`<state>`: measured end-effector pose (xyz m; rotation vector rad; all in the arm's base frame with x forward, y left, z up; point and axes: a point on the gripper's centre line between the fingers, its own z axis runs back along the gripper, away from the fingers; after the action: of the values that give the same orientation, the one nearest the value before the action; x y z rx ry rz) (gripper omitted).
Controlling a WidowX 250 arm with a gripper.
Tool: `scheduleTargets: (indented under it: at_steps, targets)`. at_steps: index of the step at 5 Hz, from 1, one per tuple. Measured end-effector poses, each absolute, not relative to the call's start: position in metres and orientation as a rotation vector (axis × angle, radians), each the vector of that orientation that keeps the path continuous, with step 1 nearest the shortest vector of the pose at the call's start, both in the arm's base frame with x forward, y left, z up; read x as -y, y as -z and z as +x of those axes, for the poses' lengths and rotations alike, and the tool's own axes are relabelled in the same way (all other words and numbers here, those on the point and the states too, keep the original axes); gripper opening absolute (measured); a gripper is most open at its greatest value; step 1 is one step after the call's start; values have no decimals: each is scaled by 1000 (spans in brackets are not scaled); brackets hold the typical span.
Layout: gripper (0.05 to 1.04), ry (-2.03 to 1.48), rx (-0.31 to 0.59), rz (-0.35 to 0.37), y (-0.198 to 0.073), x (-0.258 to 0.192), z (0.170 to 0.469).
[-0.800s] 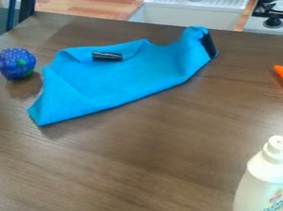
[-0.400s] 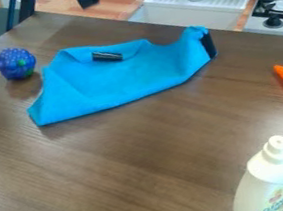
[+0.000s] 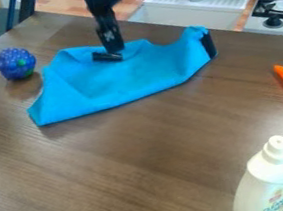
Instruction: Unfold the cloth from top left to bottom right
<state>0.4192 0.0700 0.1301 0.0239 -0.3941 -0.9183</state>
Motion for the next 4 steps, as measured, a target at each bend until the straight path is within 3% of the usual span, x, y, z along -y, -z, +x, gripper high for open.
scheduleTargets:
  at_steps: [2,4]
  targets:
    - [1000,948,449,112,-130,-66,434]
    - [1000,907,391,192,-121,-81,446]
